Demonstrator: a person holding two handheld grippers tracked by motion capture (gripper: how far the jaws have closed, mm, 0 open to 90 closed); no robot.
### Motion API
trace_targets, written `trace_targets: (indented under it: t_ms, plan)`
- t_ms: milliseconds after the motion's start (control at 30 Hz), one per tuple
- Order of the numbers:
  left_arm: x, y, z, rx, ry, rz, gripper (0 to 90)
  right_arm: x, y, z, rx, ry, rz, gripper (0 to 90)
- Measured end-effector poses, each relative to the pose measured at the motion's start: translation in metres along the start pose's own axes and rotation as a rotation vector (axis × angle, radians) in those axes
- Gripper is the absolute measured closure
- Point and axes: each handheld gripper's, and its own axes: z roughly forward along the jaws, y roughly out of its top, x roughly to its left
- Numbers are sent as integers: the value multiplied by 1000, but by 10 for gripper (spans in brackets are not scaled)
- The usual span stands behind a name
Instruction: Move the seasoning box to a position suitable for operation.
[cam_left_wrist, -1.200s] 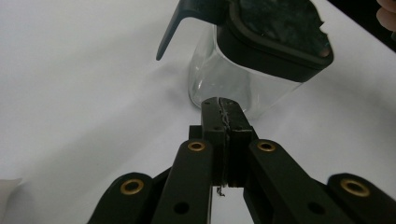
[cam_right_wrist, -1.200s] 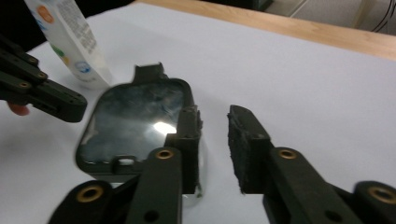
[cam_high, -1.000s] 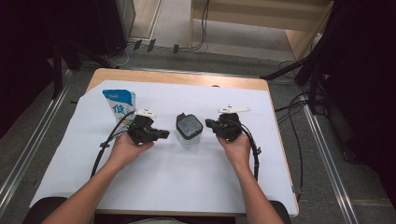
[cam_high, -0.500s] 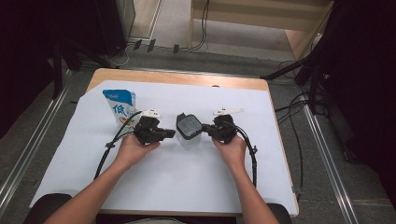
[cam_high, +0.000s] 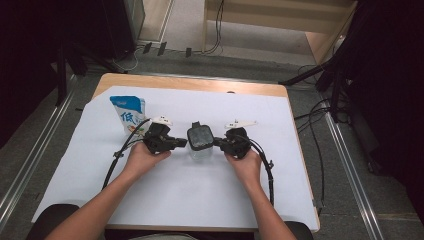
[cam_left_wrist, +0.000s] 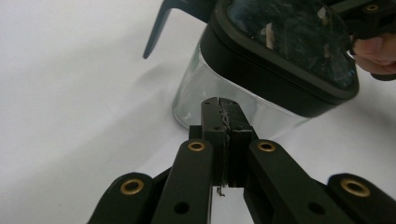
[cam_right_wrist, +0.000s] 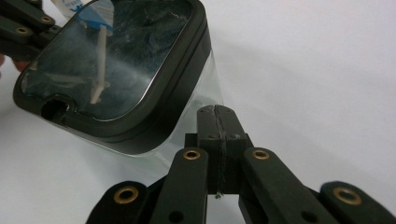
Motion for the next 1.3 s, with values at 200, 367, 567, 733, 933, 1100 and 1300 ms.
trace_targets:
  t_ms: [200,367,567,733,933,1100,1300]
  plan:
    - [4,1,1,0,15,-10,900,7,-5,-3,1,16,3,900]
    - [8,2,2,2,29,-6,900,14,-8,-5,10,27,-3,900]
    - [11,2,5,-3,34,-10,900,20,-13,-7,10,57,-15,900]
    - [12,2,1,17,47,-2,900,13,-9,-8,3,64,-14,900]
    - [5,0,-13,-4,44,5,900,3,-2,-10,-15,50,3,900]
    - [-3,-8,-20,7,48,2,900,-3,7,-5,-23,52,0,900]
    - [-13,-15,-25,-9,40,-6,900,-11,14,4,-23,77,-2,900]
